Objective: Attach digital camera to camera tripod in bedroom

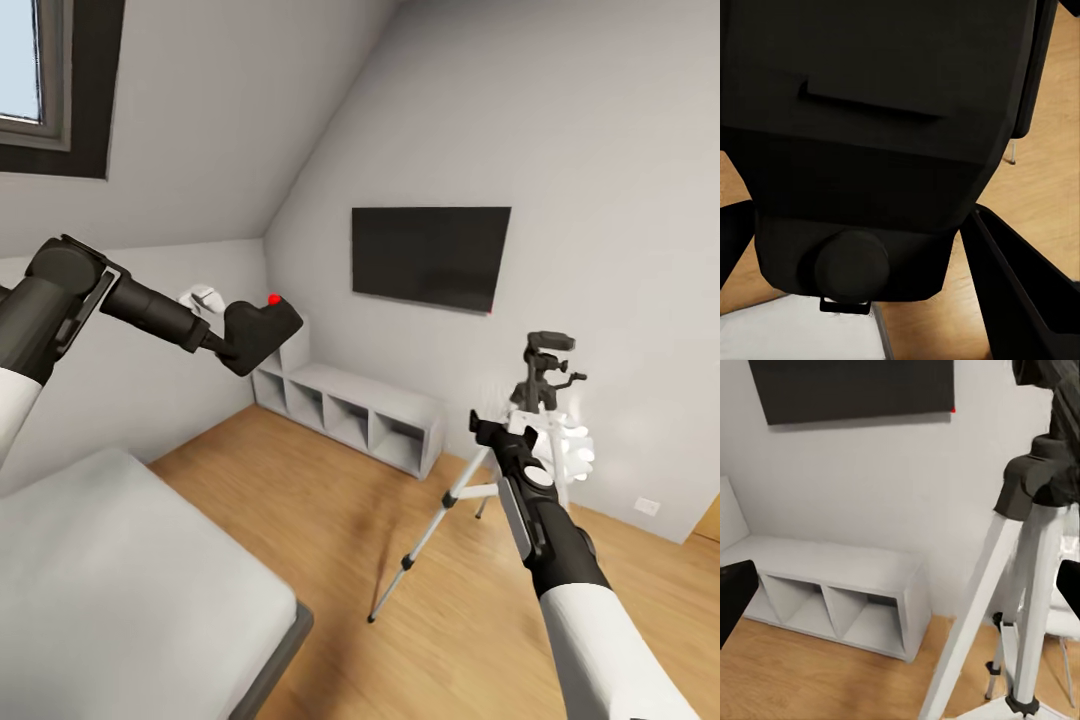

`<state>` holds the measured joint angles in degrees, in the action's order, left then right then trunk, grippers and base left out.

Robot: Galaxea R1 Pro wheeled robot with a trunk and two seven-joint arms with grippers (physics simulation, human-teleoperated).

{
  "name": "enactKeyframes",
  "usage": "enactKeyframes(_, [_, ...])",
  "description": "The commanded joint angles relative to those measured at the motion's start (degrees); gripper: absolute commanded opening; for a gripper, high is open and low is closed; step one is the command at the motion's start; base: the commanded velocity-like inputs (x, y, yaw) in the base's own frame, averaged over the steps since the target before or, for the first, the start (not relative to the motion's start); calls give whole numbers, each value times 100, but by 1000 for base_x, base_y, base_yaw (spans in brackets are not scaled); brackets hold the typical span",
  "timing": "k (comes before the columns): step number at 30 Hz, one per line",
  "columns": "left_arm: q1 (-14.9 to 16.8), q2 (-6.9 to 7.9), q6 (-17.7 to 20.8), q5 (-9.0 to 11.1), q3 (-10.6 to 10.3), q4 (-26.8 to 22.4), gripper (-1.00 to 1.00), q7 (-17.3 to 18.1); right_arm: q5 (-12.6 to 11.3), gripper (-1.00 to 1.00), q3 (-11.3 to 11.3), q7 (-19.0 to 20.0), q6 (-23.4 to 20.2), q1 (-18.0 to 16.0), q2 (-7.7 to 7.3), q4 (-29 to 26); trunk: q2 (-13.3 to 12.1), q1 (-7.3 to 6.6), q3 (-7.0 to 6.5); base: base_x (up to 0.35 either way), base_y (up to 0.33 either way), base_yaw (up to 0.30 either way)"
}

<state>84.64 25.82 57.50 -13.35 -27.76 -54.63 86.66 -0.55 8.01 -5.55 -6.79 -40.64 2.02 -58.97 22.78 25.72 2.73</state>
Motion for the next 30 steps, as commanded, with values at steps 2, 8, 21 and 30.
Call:
enactKeyframes(2, [9, 3, 59, -53, -12, -9, -100, 55, -6, 100, -60, -50, -30, -5, 26, -9, 14, 6, 14, 136, 0, 0])
enactKeyframes(8, [9, 2, 58, -53, -17, -12, -100, 53, -62, 100, -139, -94, -42, -5, 112, -11, 14, 6, 14, 51, 0, 0])
enactKeyframes(21, [9, 2, 59, -53, -10, -12, -100, 56, -830, 100, -367, -1533, -38, -5, 245, -9, 14, 6, 14, 6, 0, 0])
enactKeyframes(30, [9, 2, 54, -53, -11, -19, -100, 57, -1174, 100, -765, -2206, -48, -5, 260, -3, 14, 6, 14, 0, 0, 0])
